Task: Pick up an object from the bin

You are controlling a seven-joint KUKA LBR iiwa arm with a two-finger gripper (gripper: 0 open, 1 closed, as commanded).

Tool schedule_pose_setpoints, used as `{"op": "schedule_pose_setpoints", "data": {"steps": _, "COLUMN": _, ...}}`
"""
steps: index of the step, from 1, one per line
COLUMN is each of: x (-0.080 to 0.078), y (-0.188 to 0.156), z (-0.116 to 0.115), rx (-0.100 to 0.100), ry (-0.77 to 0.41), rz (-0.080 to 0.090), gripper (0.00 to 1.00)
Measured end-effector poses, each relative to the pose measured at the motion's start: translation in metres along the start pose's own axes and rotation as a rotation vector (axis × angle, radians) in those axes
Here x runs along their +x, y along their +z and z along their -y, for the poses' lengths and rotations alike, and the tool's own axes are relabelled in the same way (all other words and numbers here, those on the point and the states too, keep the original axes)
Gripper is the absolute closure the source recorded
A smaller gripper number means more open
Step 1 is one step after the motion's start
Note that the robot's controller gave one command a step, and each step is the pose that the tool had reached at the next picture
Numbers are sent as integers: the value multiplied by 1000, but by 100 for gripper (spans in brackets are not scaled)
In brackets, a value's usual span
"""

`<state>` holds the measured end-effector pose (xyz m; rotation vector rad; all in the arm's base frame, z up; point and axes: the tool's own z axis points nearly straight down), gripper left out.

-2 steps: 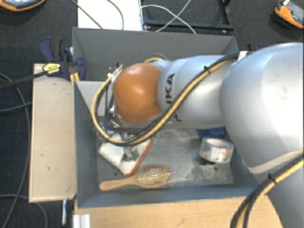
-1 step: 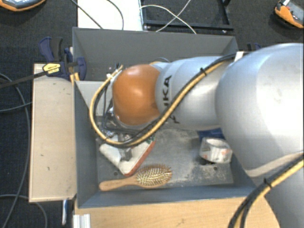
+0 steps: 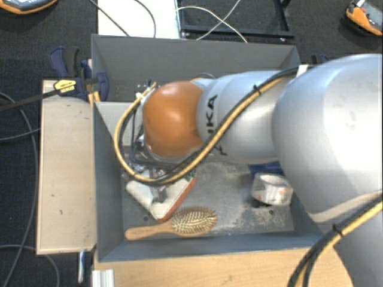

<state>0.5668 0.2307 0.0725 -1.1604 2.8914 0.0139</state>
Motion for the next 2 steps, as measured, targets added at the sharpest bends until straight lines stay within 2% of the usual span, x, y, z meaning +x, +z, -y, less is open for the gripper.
{"op": "schedule_pose_setpoints", "data": {"steps": 2, "x": 1, "y": -3, "z": 1, "rx": 1, "ry": 6, "rz": 2, "gripper": 100}}
